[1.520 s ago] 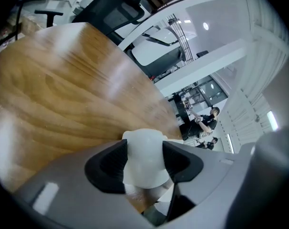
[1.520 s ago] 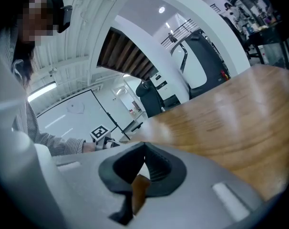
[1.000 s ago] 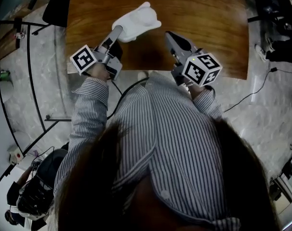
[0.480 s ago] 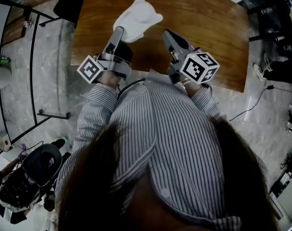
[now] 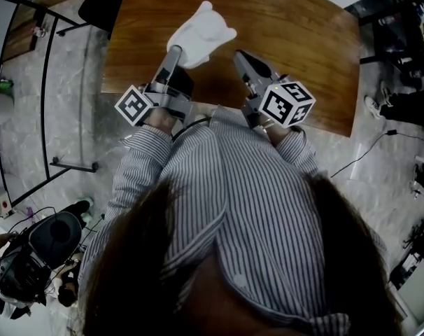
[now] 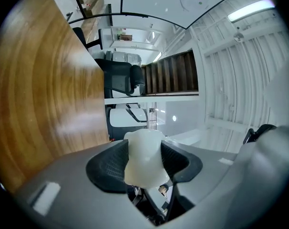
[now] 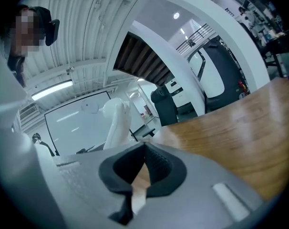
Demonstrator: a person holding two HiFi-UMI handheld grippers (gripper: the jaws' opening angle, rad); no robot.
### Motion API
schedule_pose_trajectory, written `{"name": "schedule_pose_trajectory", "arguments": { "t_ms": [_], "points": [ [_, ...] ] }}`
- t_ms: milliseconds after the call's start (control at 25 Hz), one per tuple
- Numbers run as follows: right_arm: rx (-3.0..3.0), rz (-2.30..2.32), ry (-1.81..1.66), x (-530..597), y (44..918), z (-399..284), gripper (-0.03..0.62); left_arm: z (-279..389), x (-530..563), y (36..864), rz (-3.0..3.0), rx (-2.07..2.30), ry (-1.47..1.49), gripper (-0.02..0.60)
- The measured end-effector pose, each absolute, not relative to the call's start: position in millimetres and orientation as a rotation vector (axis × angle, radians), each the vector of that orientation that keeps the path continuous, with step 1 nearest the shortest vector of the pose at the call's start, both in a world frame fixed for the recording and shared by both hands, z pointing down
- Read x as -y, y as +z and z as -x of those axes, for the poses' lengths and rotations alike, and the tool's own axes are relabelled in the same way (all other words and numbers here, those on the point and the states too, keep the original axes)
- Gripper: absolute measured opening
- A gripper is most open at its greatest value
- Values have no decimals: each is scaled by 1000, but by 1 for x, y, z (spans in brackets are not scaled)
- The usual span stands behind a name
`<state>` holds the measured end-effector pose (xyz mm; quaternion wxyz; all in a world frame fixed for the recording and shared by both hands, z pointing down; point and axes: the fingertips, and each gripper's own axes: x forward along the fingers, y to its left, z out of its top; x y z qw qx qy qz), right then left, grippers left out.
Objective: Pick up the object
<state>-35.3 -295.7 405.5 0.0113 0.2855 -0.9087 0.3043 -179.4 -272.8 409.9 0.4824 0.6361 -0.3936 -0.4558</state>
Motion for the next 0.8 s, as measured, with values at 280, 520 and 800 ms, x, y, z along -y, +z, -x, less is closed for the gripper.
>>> {"name": "schedule_pose_trajectory", "arguments": {
  "t_ms": [280, 520, 800],
  "points": [
    [2804, -841, 946, 290, 408, 34, 2, 177, 276, 413, -1523, 954, -1115, 207],
    [2794, -813, 936, 272, 415, 49, 2, 191, 263, 422, -1523, 944, -1114, 207],
    [2788, -811, 947, 266, 416, 57, 2, 196, 257, 422, -1537, 934, -1103, 207]
  ]
}}
